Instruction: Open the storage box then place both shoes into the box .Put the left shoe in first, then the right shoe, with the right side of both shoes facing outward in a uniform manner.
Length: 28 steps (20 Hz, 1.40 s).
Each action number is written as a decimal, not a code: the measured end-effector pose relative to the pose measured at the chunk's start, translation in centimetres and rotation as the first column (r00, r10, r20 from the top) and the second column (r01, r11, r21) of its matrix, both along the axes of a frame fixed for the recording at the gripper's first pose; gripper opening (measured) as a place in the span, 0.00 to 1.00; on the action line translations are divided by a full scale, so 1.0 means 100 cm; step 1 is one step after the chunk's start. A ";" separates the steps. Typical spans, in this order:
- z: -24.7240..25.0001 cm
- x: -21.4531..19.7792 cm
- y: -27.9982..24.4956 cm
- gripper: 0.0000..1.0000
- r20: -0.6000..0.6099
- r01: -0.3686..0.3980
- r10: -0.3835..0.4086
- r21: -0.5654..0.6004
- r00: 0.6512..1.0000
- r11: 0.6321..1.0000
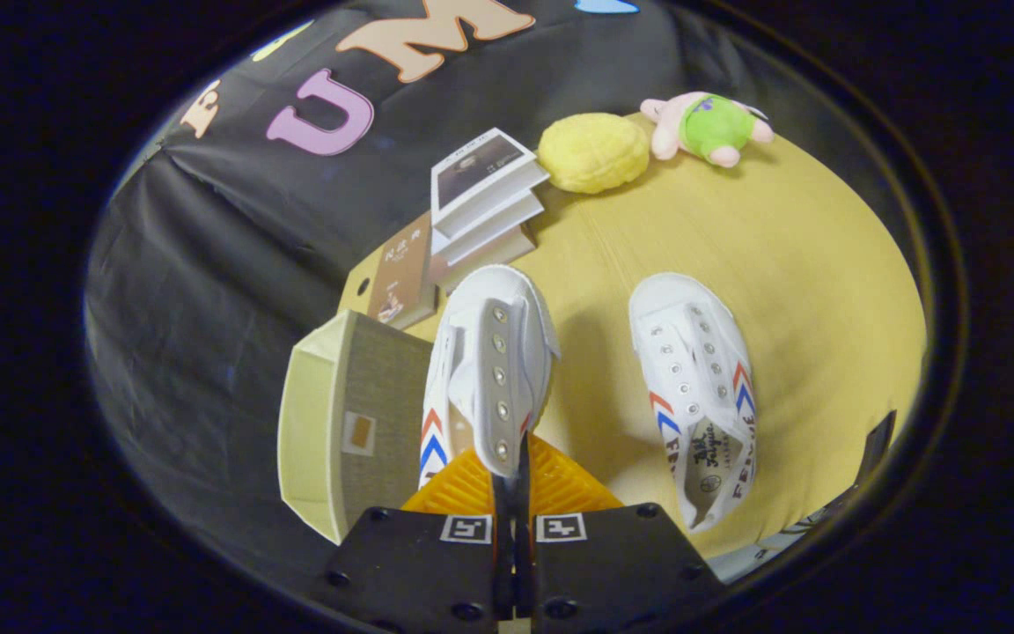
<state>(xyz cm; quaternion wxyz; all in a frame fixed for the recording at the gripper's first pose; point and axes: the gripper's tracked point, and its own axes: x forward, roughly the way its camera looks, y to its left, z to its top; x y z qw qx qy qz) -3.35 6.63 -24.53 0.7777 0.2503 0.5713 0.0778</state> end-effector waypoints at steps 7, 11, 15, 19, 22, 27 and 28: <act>0.068 0.019 0.059 0.05 0.087 -0.002 -0.002 0.053 0.996 0.999; 0.078 0.022 0.100 0.05 0.104 -0.043 0.036 0.068 0.994 0.997; 0.073 0.017 0.141 0.05 0.098 -0.090 0.083 0.066 0.992 0.994; 0.059 0.009 0.174 0.05 0.077 -0.128 0.124 0.051 0.989 0.990; 0.040 0.002 0.193 0.05 0.049 -0.154 0.153 0.020 0.987 0.988; 0.011 -0.011 0.223 0.05 -0.013 -0.177 0.177 -0.002 0.984 0.984; 0.002 -0.015 0.230 0.05 -0.025 -0.182 0.181 -0.012 0.983 0.983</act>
